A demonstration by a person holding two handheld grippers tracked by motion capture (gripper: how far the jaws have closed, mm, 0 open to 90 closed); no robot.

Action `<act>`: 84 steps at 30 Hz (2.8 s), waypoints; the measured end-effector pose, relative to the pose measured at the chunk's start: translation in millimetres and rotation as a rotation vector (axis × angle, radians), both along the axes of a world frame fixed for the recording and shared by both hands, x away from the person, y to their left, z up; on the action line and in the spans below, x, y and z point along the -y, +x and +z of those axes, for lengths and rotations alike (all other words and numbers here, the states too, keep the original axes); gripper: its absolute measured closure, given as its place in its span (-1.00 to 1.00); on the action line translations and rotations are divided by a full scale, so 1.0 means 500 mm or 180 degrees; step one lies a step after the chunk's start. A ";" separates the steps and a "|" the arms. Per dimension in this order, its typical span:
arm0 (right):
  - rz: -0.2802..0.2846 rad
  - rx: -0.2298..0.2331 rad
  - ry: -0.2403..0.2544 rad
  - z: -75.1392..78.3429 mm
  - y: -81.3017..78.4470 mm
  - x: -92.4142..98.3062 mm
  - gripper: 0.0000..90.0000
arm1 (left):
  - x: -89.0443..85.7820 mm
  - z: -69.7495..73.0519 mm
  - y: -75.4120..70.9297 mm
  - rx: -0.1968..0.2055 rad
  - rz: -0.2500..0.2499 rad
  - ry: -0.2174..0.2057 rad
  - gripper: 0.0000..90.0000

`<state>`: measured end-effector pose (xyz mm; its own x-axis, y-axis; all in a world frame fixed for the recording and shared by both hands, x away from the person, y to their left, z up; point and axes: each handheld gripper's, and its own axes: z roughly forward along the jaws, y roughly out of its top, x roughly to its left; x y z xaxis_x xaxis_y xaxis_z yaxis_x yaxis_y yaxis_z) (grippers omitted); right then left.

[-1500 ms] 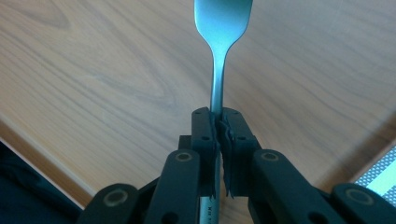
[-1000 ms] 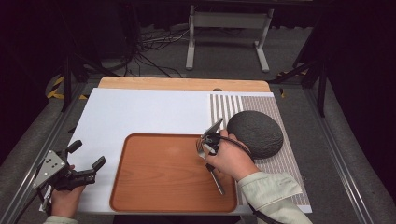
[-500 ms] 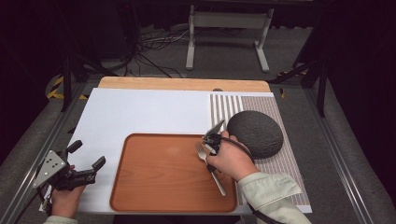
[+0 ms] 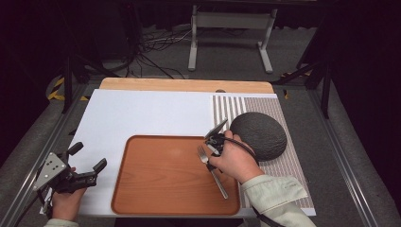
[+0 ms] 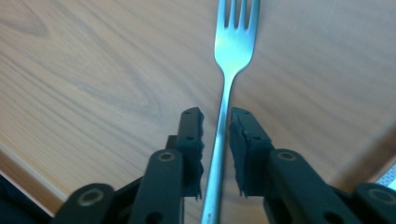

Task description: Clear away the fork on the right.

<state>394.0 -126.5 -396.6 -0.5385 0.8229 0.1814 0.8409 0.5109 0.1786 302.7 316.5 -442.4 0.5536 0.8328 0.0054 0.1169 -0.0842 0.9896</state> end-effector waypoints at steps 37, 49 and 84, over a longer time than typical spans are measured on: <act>0.1434 0.1198 0.0621 -0.064 0.020 -0.031 0.91 | 0.000 0.000 0.001 -0.0010 -0.0015 0.0009 -0.99; 0.1435 0.1204 0.0468 -0.076 0.027 -0.025 1.00 | 0.001 -0.001 0.001 -0.0018 -0.0021 0.0020 -0.99; 0.1086 0.1212 0.0196 -0.066 0.048 0.048 1.00 | 0.002 -0.002 0.002 -0.0026 -0.0020 0.0023 -1.00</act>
<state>418.0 -150.2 -429.7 -0.8118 0.5827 -0.0373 0.4975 0.7238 0.4781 303.8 315.3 -443.5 0.5588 0.8293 0.0069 0.1245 -0.0922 0.9879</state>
